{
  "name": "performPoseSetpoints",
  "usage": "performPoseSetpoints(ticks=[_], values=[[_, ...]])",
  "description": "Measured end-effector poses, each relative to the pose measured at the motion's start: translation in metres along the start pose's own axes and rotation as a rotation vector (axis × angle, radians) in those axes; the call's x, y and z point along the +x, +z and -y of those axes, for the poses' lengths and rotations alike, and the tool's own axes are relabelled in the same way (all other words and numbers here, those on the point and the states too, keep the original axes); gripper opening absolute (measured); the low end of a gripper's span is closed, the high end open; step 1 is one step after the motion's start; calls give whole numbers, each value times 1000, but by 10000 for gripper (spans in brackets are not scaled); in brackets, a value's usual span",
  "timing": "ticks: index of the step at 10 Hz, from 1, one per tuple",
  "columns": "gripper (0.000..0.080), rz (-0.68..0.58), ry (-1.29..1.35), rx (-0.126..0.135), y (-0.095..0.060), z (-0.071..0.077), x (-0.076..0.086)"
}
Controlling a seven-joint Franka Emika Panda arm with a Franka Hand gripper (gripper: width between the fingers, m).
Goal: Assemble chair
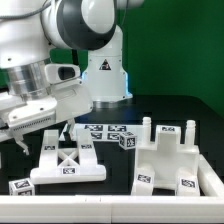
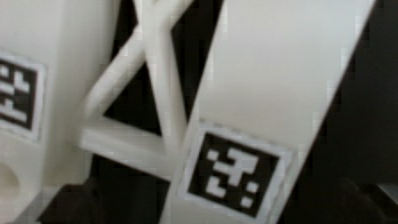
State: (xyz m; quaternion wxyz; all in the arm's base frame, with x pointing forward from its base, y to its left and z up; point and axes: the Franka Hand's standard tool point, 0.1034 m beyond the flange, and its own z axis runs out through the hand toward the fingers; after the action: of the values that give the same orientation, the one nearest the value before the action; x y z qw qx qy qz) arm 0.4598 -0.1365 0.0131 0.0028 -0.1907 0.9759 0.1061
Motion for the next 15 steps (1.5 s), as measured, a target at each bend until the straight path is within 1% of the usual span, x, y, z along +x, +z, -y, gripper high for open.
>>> performPoseSetpoints(ticks=[1,4,5,6,7,8,11,12,13,14,15], values=[[649,-12,1,-7,4,3,7],[649,-18,-1,-5,6,4,8],[507,-20,-1,-5,7,4,9],[507,-21,-2,-6,7,4,9],[369,-21,-2,-5,7,4,9],[282,-21,-2,-5,7,4,9],[282,-21,-4,-6,7,3,8],[282,-26,-32,-42,7,-1,8],[282,-19,-54,-94,2,-6,5],[282,-2,-78,-110,-6,-8,-1],[282,21,-111,-134,-17,-13,-9]])
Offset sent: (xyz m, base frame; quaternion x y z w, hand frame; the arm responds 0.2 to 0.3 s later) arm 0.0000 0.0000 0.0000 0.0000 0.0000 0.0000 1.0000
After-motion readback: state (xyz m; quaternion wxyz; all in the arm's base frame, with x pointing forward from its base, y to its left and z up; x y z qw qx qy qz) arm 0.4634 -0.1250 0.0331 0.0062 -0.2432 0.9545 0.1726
